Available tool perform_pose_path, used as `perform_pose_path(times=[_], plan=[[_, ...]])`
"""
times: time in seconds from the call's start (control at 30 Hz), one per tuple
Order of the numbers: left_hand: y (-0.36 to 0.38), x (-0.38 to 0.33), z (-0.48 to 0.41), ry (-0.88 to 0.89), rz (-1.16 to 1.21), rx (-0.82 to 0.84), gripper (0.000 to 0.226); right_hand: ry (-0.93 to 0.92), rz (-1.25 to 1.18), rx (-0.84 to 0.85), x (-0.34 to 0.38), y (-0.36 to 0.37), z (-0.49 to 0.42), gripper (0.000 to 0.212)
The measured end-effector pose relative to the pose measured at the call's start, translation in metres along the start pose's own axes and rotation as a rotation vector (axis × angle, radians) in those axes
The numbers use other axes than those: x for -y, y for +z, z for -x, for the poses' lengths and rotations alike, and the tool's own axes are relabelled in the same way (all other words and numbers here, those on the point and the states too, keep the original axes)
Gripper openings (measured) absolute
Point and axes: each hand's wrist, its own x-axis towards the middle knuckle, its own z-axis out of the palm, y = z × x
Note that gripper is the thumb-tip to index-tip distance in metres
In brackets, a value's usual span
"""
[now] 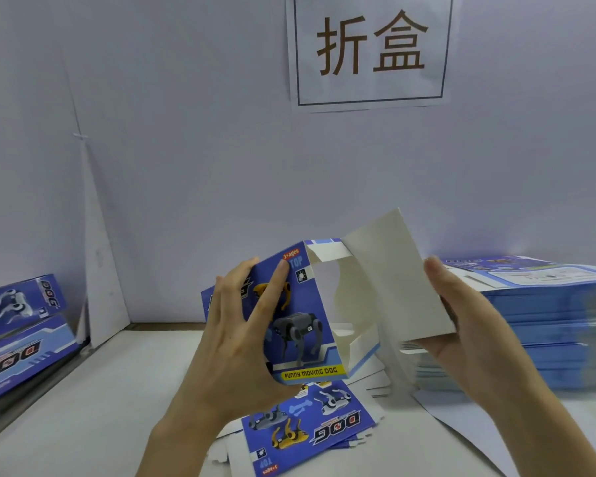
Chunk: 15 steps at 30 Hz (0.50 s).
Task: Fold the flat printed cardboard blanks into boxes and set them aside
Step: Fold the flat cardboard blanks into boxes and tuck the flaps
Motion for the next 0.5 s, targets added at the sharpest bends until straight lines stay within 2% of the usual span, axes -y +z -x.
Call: perform_pose_path(times=[0.1, 0.17, 0.23, 0.3, 0.4, 0.5], plan=[[0.002, 0.000, 0.001, -0.014, 0.004, 0.010, 0.131, -0.146, 0.166, -0.136, -0.005, 0.006, -0.001, 0.019], [0.002, 0.000, 0.001, -0.011, -0.004, 0.010, 0.132, -0.220, 0.182, -0.202, -0.009, 0.010, -0.001, 0.026], [0.002, -0.002, 0.001, -0.010, -0.027, 0.011, 0.134, -0.204, 0.152, -0.212, -0.011, 0.014, 0.000, 0.019], [0.001, -0.005, 0.000, -0.024, -0.034, 0.008, 0.133, -0.219, 0.150, -0.215, -0.013, 0.017, 0.001, 0.022], [-0.001, -0.009, -0.003, -0.039, -0.068, -0.003, 0.131, -0.322, 0.185, -0.255, -0.015, 0.020, 0.001, 0.022], [-0.002, -0.013, -0.006, -0.027, -0.085, -0.019, 0.130, -0.361, 0.186, -0.199, -0.018, 0.030, 0.002, 0.022]])
